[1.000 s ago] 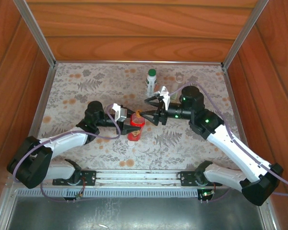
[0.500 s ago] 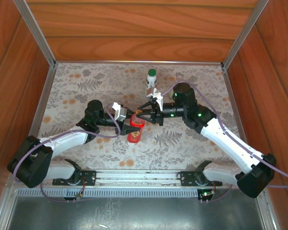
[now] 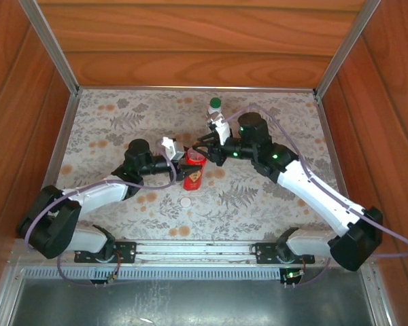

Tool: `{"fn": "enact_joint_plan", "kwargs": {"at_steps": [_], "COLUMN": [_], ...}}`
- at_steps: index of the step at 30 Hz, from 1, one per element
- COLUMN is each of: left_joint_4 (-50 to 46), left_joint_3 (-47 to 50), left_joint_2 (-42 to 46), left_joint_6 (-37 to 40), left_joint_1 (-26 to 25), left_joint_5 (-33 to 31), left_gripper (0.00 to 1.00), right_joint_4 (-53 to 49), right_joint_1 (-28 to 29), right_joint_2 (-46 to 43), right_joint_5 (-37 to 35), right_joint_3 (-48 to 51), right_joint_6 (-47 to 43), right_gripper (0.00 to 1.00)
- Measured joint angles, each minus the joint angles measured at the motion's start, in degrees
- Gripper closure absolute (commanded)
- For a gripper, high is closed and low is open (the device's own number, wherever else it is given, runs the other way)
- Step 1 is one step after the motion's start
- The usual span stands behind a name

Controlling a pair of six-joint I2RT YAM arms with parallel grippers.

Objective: Screw on the bottle caps

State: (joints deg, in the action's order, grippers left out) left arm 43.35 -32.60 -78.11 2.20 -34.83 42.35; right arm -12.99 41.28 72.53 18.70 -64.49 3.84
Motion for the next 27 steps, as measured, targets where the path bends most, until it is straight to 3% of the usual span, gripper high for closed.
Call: {"fn": "enact_joint_plan", "kwargs": {"at_steps": [4, 10, 12, 14, 16, 19, 23, 27], "left_joint_4": [-1.75, -2.91, -2.89, -2.84, -2.32, -0.9, 0.52, 0.83], "left_joint_3": [-0.39, -0.39, -0.39, -0.39, -0.39, -0.15, 0.42, 0.74], "left_joint_2": [-1.27, -1.4, -1.4, -1.4, -1.4, -1.4, -1.22, -0.92], "left_joint_6": [0.35, 0.85, 1.05, 1.29, 2.14, 3.17, 3.91, 4.0], "left_joint_1": [-0.9, -2.45, -2.56, -2.69, -2.62, -2.03, -1.27, -1.11], "left_joint_5": [-10.1, -17.38, -17.7, -17.55, -16.04, -10.73, -2.89, 3.93], "left_gripper": [0.42, 0.42, 0.42, 0.42, 0.42, 0.42, 0.42, 0.42], "right_joint_4": [-4.63, -8.96, -10.01, -10.1, -8.76, -7.21, -5.14, -3.39], "right_joint_1": [2.01, 3.26, 3.41, 3.37, 2.97, 1.31, -0.57, -1.2], "right_joint_2": [5.38, 7.74, 7.74, 7.26, 5.6, 1.57, -3.52, -7.17], "right_joint_5": [-11.26, -17.18, -17.75, -17.4, -15.93, -11.43, -4.22, 2.75], "right_joint_3": [-5.35, -8.68, -9.16, -8.94, -7.17, -3.43, 0.42, 2.89], "right_joint_6": [7.08, 14.01, 14.78, 14.6, 13.11, 9.99, 5.79, 1.77], "right_gripper": [0.96, 0.92, 0.85, 0.71, 0.56, 0.48, 0.43, 0.46]}}
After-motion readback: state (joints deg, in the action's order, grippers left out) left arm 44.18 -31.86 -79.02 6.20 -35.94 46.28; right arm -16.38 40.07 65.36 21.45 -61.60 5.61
